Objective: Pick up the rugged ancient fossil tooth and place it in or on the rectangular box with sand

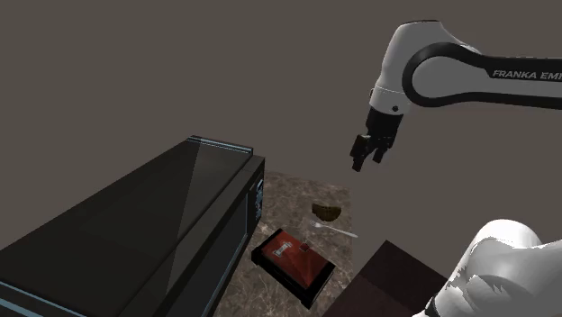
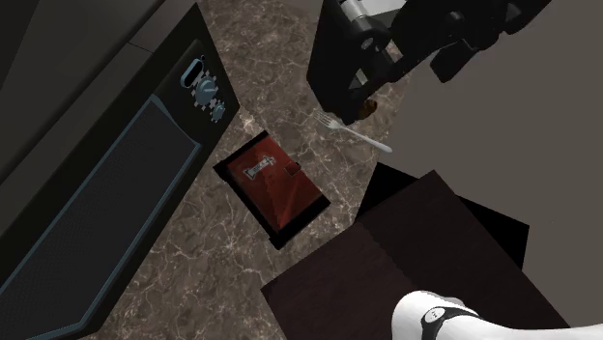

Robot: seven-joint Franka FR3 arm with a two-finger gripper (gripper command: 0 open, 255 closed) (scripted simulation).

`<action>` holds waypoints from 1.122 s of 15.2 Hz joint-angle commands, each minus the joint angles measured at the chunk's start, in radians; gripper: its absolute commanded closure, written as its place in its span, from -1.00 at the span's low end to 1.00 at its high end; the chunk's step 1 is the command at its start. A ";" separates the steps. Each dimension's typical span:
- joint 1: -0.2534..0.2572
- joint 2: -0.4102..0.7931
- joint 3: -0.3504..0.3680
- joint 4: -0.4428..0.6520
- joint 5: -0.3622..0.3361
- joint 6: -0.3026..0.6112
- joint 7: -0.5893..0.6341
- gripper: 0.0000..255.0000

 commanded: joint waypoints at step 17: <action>0.026 0.342 -0.308 -0.193 -0.083 0.571 -0.509 -1.00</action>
